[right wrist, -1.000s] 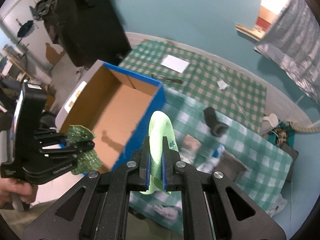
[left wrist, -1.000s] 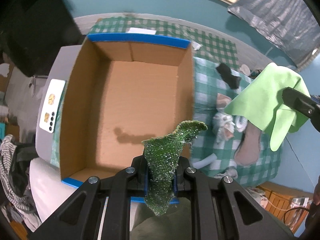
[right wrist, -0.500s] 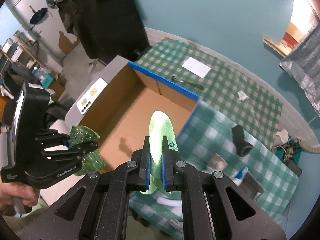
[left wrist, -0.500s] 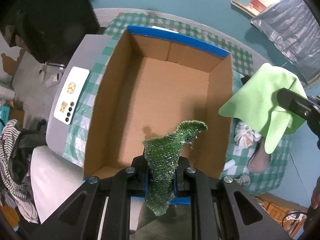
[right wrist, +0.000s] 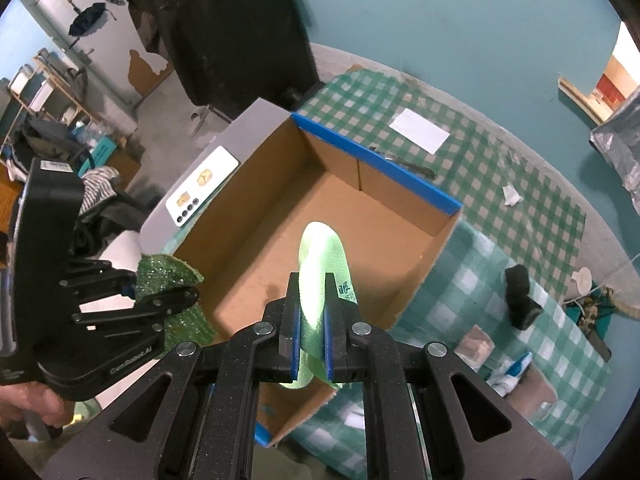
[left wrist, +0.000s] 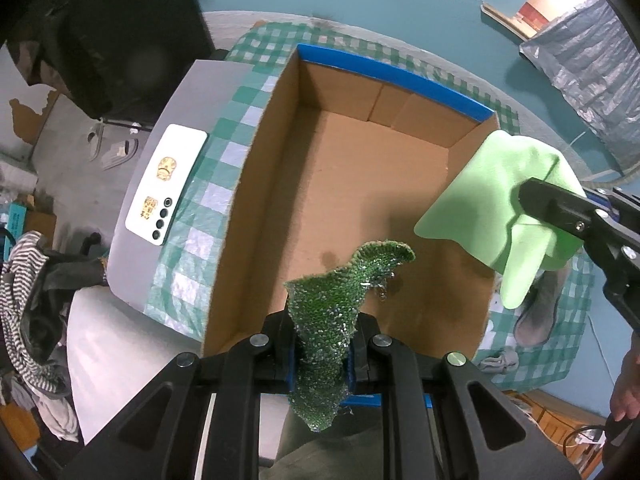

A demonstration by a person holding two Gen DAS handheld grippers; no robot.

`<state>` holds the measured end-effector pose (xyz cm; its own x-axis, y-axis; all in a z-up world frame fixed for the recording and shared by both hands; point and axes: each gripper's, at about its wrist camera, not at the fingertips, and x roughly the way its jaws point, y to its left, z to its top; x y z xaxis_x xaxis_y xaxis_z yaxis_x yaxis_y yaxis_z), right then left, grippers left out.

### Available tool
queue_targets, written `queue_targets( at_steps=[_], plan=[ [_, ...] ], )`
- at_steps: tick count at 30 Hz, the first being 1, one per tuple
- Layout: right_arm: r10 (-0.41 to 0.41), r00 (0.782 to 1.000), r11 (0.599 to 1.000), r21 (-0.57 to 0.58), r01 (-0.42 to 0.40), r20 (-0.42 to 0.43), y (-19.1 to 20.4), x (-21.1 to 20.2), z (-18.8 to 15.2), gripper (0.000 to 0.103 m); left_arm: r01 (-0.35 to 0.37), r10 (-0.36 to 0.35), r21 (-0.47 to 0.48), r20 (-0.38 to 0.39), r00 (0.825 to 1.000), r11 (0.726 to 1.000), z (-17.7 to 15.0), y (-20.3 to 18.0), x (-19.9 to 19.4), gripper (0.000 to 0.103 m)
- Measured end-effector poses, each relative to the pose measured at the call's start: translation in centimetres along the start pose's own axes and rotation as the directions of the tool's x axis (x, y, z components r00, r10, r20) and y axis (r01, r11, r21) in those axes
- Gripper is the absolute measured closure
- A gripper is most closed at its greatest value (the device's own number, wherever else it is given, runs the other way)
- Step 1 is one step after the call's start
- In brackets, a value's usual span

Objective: Organize soft objects
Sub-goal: 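Open both grippers to drop the cloth and scrubber into the box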

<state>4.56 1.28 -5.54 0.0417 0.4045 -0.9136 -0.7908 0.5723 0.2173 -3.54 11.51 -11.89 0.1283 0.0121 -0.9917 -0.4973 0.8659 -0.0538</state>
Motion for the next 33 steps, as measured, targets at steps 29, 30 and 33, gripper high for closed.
queue_targets(
  at_steps=[29,30,33],
  plan=[
    [-0.101,0.995,0.99,0.092,0.103,-0.02,-0.5,-0.2,-0.7,0.042,-0.005,0.003,0.044,0.061,0.998,0.999,-0.4,-0.9,-2.5,0.037],
    [-0.103,0.994,0.99,0.097,0.105,-0.022,-0.7,-0.3,-0.9,0.041,-0.004,0.001,0.049,0.061,0.998,0.999,-0.5,-1.1,-2.5,0.037],
    [-0.109,0.994,0.987,0.115,0.111,-0.023,-1.4,-0.6,-1.3,0.041,-0.002,-0.001,0.063,0.058,0.998,0.998,-0.5,-1.8,-2.5,0.036]
  ],
)
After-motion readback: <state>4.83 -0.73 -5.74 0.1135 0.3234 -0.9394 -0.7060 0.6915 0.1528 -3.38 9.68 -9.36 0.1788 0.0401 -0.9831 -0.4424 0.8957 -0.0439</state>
